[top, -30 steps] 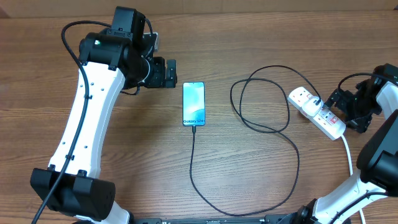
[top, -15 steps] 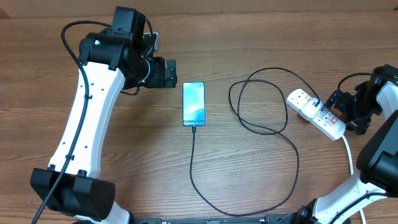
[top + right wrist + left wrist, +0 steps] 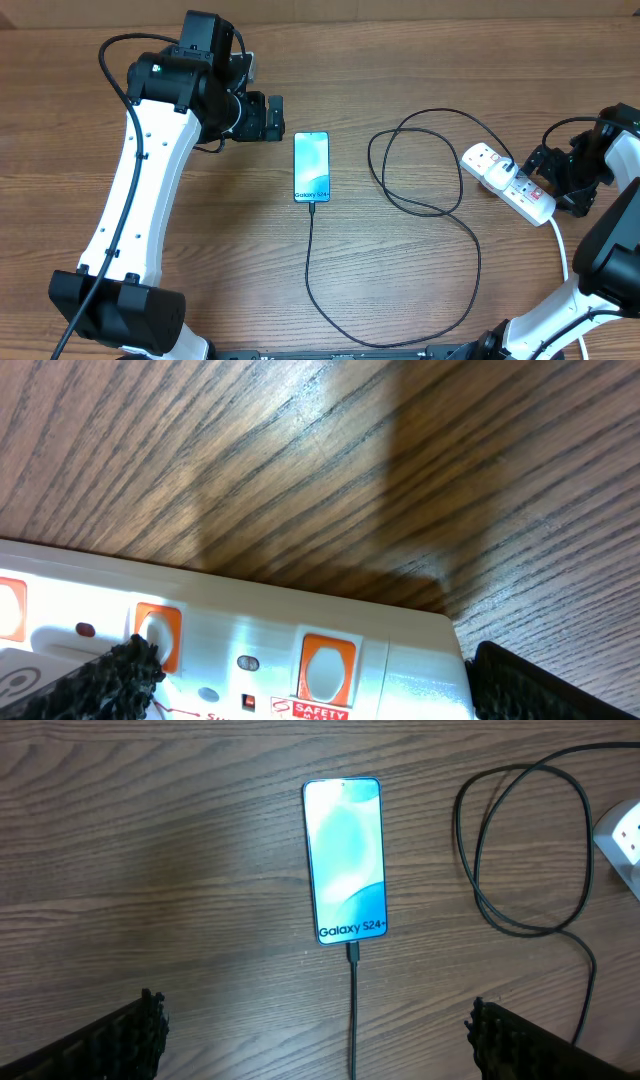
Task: Plug charger to phone and switch on socket
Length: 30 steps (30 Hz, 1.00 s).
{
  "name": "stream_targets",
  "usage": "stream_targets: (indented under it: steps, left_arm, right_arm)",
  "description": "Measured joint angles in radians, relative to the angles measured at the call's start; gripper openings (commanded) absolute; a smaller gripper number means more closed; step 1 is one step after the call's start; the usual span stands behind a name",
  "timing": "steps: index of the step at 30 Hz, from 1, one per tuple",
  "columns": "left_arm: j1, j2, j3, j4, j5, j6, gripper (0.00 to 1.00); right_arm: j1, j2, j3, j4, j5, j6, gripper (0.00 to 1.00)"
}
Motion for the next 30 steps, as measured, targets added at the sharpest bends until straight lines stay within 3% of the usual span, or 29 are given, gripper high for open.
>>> stream_targets:
  steps: [15, 22, 30]
  left_arm:
    - [0.000, 0.000, 0.000, 0.000, 0.000, 0.000, 1.00]
    - [0.000, 0.000, 0.000, 0.000, 0.000, 0.000, 1.00]
    - [0.000, 0.000, 0.000, 0.000, 0.000, 0.000, 1.00]
  right_arm:
    - [0.039, -0.019, -0.020, 0.014, 0.061, 0.003, 1.00]
    - [0.092, -0.029, 0.072, -0.163, 0.137, 0.037, 1.00]
    - [0.096, -0.280, 0.228, -0.236, 0.164, 0.046, 1.00]
